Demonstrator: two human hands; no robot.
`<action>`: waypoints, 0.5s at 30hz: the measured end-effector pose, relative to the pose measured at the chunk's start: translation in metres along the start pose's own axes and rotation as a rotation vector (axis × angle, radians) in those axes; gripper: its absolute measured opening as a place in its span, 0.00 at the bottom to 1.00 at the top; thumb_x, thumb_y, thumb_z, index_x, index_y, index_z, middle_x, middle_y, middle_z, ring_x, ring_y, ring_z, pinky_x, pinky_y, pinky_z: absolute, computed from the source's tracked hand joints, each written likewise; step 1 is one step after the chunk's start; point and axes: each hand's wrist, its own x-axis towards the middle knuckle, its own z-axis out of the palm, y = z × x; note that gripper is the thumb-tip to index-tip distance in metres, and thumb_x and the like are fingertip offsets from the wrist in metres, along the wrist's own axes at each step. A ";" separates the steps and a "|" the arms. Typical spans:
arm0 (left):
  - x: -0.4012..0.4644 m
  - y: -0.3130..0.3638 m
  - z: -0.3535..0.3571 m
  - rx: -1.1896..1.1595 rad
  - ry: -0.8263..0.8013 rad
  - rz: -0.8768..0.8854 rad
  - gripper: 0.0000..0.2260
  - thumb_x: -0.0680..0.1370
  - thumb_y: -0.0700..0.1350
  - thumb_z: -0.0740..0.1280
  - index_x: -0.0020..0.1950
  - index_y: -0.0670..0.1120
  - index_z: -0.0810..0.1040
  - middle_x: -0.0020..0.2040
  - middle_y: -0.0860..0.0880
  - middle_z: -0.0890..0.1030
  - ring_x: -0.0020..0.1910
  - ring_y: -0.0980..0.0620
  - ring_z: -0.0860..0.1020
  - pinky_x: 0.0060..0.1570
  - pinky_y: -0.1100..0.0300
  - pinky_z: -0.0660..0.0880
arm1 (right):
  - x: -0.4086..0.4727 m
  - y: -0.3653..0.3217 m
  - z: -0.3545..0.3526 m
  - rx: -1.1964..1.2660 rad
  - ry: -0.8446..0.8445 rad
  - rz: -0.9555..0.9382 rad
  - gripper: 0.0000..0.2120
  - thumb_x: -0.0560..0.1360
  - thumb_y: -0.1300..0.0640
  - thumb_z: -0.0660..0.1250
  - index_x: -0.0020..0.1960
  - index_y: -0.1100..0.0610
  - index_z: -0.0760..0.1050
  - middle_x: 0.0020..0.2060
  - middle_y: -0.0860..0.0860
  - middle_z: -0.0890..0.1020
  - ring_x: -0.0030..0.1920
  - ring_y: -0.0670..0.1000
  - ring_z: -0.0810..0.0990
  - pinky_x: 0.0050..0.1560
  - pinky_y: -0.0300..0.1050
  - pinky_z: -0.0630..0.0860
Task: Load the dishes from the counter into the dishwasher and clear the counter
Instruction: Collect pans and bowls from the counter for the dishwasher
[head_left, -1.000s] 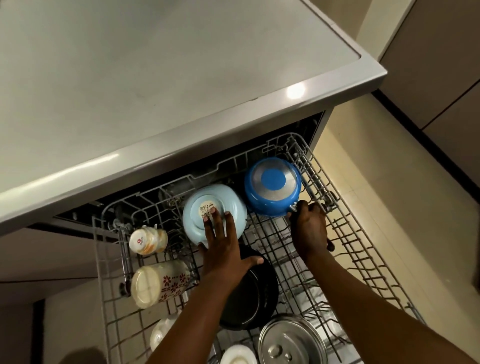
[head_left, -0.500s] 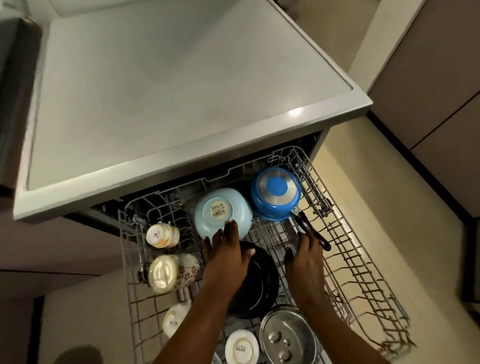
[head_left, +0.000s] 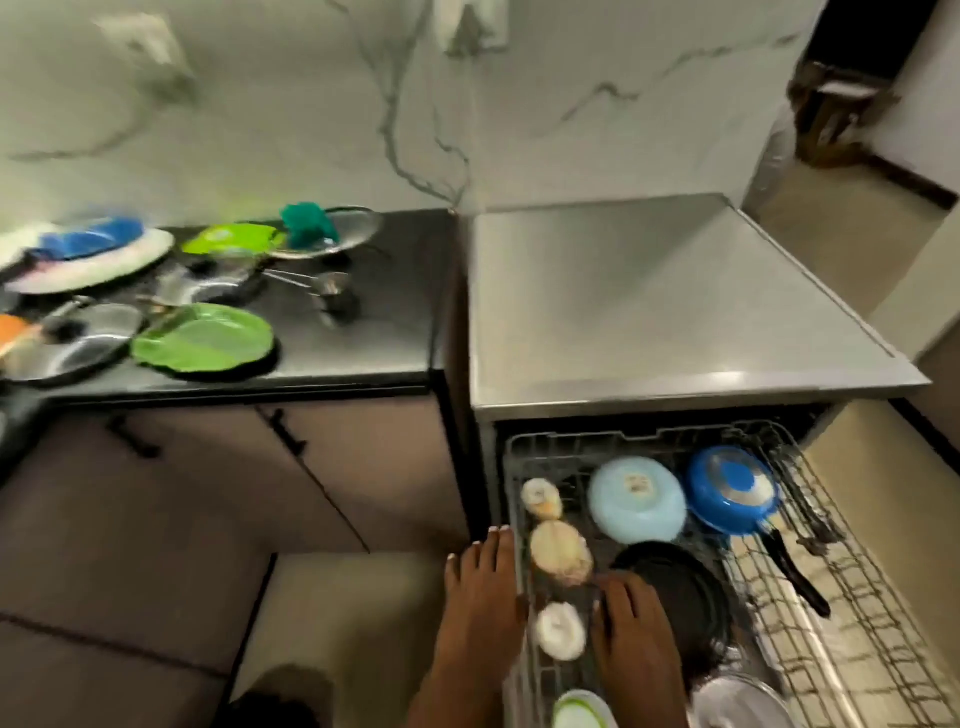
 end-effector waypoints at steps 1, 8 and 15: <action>-0.017 -0.017 -0.018 0.001 0.003 -0.029 0.37 0.64 0.54 0.72 0.71 0.43 0.71 0.65 0.44 0.77 0.57 0.42 0.80 0.54 0.41 0.77 | -0.004 -0.026 0.005 0.001 -0.040 -0.029 0.16 0.74 0.54 0.57 0.53 0.60 0.78 0.47 0.60 0.80 0.49 0.57 0.73 0.51 0.49 0.69; -0.111 -0.143 -0.097 -0.010 0.162 -0.195 0.30 0.79 0.51 0.62 0.78 0.43 0.57 0.77 0.44 0.60 0.74 0.40 0.62 0.72 0.40 0.56 | 0.002 -0.197 0.026 0.021 -0.272 -0.366 0.11 0.72 0.55 0.62 0.52 0.55 0.78 0.48 0.51 0.79 0.46 0.51 0.73 0.48 0.42 0.68; -0.181 -0.249 -0.163 -0.033 0.282 -0.405 0.31 0.81 0.53 0.60 0.79 0.45 0.52 0.79 0.46 0.55 0.76 0.44 0.57 0.74 0.44 0.53 | 0.018 -0.322 0.038 0.097 -0.398 -0.532 0.11 0.73 0.58 0.70 0.54 0.53 0.75 0.50 0.48 0.75 0.49 0.50 0.75 0.47 0.42 0.75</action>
